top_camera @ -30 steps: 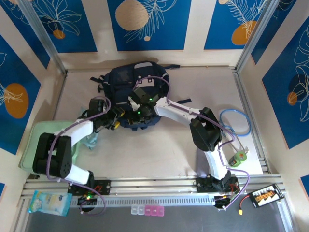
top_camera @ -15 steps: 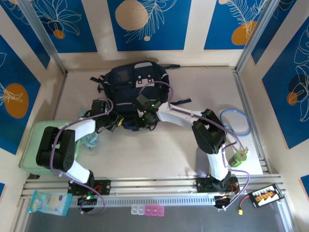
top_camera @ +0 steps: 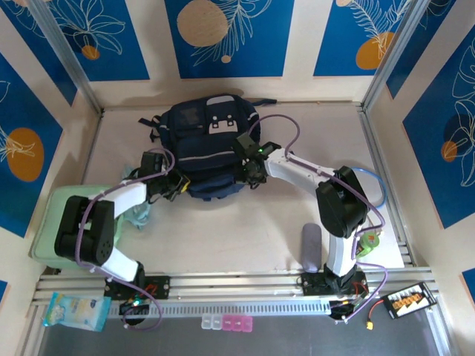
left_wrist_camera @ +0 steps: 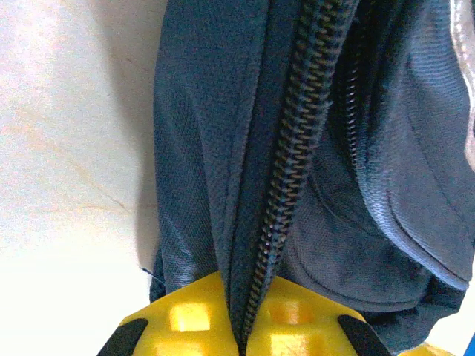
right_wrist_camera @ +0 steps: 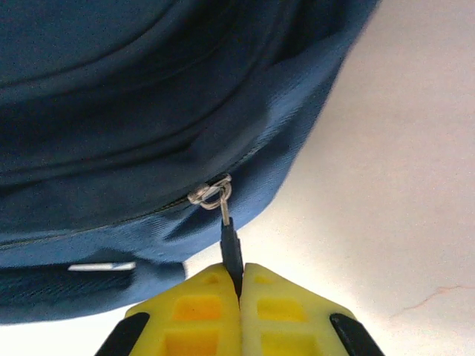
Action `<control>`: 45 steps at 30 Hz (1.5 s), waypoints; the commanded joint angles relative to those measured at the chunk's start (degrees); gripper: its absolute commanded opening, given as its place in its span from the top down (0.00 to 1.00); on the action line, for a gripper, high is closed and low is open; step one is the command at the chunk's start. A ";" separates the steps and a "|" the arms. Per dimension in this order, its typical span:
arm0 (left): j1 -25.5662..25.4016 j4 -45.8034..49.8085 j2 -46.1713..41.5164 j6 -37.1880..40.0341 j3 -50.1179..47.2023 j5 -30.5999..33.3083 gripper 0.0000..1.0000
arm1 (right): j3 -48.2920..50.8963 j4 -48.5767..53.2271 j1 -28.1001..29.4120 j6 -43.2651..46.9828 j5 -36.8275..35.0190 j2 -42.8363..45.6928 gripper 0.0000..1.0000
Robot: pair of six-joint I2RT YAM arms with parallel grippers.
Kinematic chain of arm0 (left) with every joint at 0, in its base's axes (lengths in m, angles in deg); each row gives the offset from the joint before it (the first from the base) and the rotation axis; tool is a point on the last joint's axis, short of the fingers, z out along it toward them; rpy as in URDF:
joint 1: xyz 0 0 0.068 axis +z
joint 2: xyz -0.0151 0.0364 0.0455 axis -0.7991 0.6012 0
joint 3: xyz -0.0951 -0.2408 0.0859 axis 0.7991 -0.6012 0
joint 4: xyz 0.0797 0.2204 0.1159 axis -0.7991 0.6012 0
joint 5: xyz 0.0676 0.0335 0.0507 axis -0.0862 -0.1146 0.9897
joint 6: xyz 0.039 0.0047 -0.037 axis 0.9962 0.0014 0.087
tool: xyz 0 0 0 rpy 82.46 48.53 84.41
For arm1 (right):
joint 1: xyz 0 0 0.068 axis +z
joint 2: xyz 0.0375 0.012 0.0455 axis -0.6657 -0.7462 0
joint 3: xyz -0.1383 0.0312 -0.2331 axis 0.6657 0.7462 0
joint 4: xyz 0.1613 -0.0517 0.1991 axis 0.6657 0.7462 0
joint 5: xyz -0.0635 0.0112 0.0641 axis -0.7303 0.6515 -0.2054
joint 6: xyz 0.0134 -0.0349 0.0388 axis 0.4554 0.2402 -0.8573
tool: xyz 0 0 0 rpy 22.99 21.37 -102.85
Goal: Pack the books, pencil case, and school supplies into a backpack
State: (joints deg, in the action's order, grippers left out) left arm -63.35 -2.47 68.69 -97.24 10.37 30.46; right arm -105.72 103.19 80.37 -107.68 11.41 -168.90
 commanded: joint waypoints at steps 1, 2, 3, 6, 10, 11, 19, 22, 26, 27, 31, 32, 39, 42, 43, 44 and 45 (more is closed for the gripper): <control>0.40 4.95 -2.19 3.91 1.80 3.57 1.00 | 0.23 2.74 -2.93 -0.34 -4.32 1.10 1.00; 0.49 5.59 -2.49 4.69 2.11 3.60 1.00 | 0.10 2.01 -3.08 1.17 -3.44 0.90 1.00; 0.45 6.70 -2.79 5.86 2.65 3.55 0.98 | -0.22 1.03 -3.21 3.19 -2.27 0.83 1.00; 0.46 11.42 -3.87 12.05 5.02 3.19 0.79 | -0.08 -2.51 -2.83 11.03 2.27 1.27 1.00; 0.35 20.98 -7.52 23.98 8.34 6.50 0.48 | 1.25 -5.60 -2.59 18.74 7.04 2.90 1.00; 0.35 22.72 -8.36 26.72 9.00 7.11 0.44 | 1.60 -6.13 -2.67 19.73 7.91 3.36 1.00; -3.16 18.70 -9.11 44.26 13.67 -6.30 0.29 | 4.41 -11.71 -4.33 22.87 18.33 6.65 1.00; -6.52 19.32 -5.57 50.24 18.05 -6.05 0.28 | 6.00 -13.22 -4.70 22.07 20.64 7.73 1.00; -10.89 21.85 0.86 56.04 25.10 -4.39 0.31 | 8.57 -15.14 -5.53 20.42 21.97 8.89 1.00; -11.85 21.09 2.43 56.94 25.99 -4.65 0.32 | 9.04 -15.50 -5.71 20.06 22.15 9.15 1.00; -15.04 17.81 7.79 58.04 28.58 -5.24 0.36 | 10.29 -16.31 -6.45 18.89 23.22 9.88 1.00; -15.85 17.32 8.91 58.34 29.21 -5.13 0.37 | 10.64 -16.49 -6.55 18.80 23.53 10.07 1.00; -18.61 16.25 14.70 58.45 32.72 -3.05 0.47 | 11.99 -17.64 -7.17 18.09 24.95 10.27 1.00; -18.70 15.84 15.81 58.77 32.80 -0.61 0.53 | 12.36 -17.71 -7.43 18.09 24.97 10.55 1.00; -18.74 15.83 15.85 59.04 32.67 0.03 0.55 | 12.55 -17.73 -7.52 18.11 24.94 10.56 1.00; -18.69 16.09 16.01 59.39 32.86 0.40 0.55 | 12.60 -17.73 -7.60 18.13 24.96 10.59 1.00; -18.63 16.59 16.27 59.75 33.17 0.29 0.56 | 12.73 -17.73 -7.69 18.11 24.81 10.69 1.00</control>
State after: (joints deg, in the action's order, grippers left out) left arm -81.84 13.94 83.94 -39.62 41.43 29.19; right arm -93.57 86.92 73.07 -89.24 33.82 -160.95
